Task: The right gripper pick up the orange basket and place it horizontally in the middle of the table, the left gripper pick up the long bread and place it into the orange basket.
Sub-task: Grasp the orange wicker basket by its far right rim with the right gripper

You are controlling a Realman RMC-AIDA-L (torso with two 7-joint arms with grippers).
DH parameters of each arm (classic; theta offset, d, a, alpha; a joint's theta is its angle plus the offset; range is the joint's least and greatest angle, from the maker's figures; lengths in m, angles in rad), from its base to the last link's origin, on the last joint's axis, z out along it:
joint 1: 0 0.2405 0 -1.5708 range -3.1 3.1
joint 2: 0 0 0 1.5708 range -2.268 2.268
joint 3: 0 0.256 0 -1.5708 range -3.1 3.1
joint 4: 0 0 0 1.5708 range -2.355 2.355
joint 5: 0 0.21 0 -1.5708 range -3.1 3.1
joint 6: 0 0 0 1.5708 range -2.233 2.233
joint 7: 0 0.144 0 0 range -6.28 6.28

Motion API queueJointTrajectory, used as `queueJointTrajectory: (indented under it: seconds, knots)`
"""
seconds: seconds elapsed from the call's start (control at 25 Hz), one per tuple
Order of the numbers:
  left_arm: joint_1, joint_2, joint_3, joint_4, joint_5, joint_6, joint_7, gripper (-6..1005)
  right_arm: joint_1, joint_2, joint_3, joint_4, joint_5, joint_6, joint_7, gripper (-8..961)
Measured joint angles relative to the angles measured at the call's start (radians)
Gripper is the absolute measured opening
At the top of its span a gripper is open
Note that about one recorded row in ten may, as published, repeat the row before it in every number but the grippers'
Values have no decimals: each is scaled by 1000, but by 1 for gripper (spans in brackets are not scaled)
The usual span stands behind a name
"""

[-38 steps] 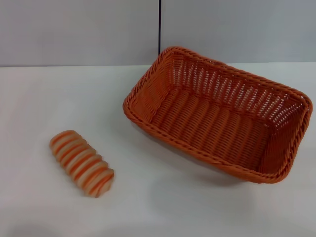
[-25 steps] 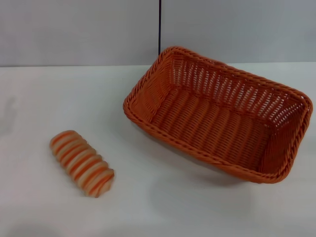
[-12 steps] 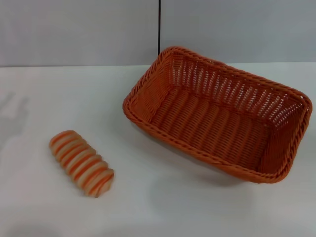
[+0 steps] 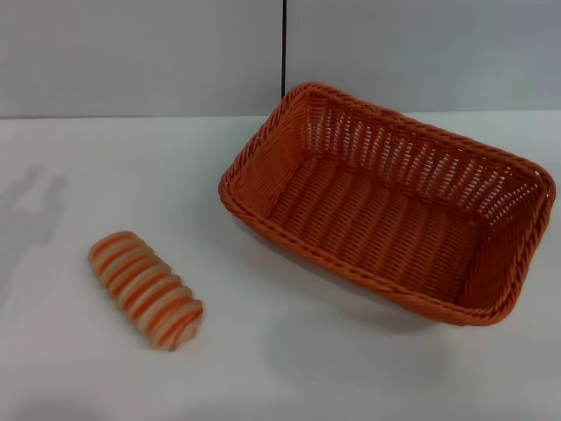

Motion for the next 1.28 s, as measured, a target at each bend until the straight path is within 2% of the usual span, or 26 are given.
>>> queueJointTrajectory:
  seconds: [0.2,0.4,0.52,0.92,1.28]
  knots:
    - [9,0,9,-2,4,-1,0,432,18,-2,-117,67,-11,89,12,581]
    - [15,1,15,2,25,-3,-1,432,21,-1,-179,113,-12,153,13,579]
    - [15,1,15,3,30,-3,-1,432,24,14,-227,130,-12,209,13,578]
    - [16,2,16,2,42,-3,-9,432,61,31,-339,199,-22,333,21,575]
    - [19,2,15,-3,43,-6,-10,432,94,53,-373,204,-61,361,42,573]
